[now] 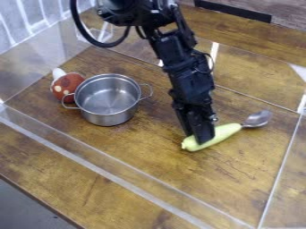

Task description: Move the green spoon to the right

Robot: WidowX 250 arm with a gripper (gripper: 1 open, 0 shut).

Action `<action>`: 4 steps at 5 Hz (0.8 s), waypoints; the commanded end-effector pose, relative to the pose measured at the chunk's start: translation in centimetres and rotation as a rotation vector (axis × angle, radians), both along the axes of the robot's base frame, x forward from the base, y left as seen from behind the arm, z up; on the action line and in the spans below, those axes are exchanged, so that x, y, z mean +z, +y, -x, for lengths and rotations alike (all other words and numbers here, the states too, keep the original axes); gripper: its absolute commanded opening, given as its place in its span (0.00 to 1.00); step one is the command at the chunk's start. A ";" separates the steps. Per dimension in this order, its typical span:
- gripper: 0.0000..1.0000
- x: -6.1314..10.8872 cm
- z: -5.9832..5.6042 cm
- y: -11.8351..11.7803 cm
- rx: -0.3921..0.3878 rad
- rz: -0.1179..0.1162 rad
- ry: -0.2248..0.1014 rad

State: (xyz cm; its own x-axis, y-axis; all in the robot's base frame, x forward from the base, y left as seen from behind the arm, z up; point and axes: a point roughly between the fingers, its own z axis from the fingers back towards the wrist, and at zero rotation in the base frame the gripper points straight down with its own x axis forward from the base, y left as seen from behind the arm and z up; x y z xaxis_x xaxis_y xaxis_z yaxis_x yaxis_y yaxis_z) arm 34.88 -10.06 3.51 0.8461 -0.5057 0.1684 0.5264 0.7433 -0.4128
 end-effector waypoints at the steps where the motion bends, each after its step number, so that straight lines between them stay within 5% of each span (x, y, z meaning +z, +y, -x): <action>1: 0.00 2.7 -1.5 -2.0 -0.034 0.008 -0.048; 2: 1.00 2.7 -0.7 -1.5 -0.016 -0.005 -0.032; 3: 1.00 3.3 0.0 -0.7 -0.006 -0.046 -0.022; 4: 1.00 4.9 -0.6 0.2 -0.029 -0.127 -0.046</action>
State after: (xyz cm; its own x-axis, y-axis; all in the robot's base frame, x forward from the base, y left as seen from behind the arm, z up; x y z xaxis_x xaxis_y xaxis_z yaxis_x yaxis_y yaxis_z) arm 34.54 -9.59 4.85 0.8365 -0.5459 0.0482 0.5275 0.7782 -0.3407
